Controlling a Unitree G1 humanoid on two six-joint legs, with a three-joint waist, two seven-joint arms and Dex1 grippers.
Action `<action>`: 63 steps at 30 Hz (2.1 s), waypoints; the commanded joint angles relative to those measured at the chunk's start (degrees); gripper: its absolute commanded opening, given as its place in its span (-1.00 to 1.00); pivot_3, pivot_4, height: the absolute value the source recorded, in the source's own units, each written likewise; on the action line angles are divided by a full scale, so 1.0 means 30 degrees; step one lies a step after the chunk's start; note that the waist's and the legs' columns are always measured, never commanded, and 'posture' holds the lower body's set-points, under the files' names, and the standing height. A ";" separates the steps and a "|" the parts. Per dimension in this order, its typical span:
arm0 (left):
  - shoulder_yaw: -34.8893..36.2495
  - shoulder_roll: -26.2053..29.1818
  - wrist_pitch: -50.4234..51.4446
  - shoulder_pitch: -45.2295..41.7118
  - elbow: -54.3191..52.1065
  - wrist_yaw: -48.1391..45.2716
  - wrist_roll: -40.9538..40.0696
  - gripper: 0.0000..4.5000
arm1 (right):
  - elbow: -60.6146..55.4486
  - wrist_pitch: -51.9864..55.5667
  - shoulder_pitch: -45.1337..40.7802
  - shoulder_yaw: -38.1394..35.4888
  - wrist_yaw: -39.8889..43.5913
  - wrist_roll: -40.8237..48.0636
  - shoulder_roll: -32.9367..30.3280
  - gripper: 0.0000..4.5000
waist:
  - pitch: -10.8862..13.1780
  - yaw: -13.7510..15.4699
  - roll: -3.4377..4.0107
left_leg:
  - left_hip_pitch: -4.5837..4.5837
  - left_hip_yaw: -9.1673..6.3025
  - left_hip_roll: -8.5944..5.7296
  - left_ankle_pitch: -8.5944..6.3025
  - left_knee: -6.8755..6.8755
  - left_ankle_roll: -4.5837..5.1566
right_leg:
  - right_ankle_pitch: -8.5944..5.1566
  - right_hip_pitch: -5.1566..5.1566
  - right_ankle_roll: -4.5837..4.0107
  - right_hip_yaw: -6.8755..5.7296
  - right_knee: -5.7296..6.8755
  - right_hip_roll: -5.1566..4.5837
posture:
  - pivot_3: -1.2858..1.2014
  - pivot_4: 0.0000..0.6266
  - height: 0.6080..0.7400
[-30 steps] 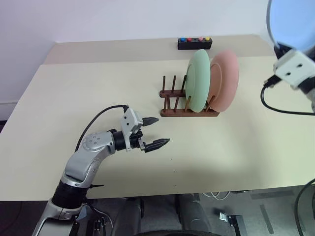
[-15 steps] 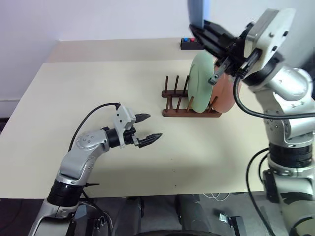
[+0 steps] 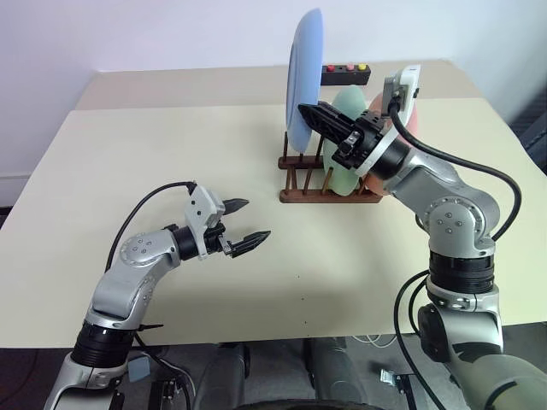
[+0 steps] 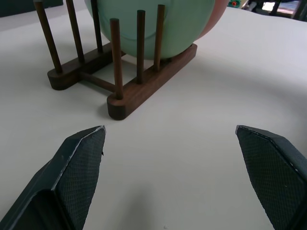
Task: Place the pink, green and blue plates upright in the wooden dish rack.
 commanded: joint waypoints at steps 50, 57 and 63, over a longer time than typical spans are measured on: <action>0.0477 0.0337 -0.0406 0.0003 -0.0106 -0.0077 0.0004 1.00 | -0.7279 -0.4276 0.5466 -0.3994 0.5703 -0.5056 -0.8807 0.28 | 0.0009 0.0400 -0.0028 | -0.0028 0.0008 -0.0002 -0.0012 0.0001 0.0019 | -0.0006 0.0012 0.0010 -0.0007 -0.0056 -0.0006 | 0.03 -0.52 1.00; 0.0874 0.0546 -0.1225 0.0230 0.1322 -0.0008 0.0474 1.00 | -0.6426 -0.5870 1.4341 -0.8522 0.8594 -0.6202 -0.9380 0.28 | 0.0005 0.0548 -0.0023 | -0.0001 0.0026 0.0003 -0.0012 0.0024 0.0020 | -0.0010 0.0041 0.0003 0.0000 -0.0051 -0.0001 | 0.03 -0.52 1.00; 0.1074 0.0317 -0.2718 0.0675 0.2793 0.0446 0.1344 1.00 | -0.2547 -0.9862 1.6638 -0.7408 0.7615 -0.9052 -0.7157 0.28 | -0.0019 0.0433 -0.0068 | 0.0035 0.0055 0.0007 -0.0011 0.0031 0.0019 | -0.0037 0.0066 -0.0045 0.0019 -0.0053 -0.0001 | 0.03 -0.52 1.00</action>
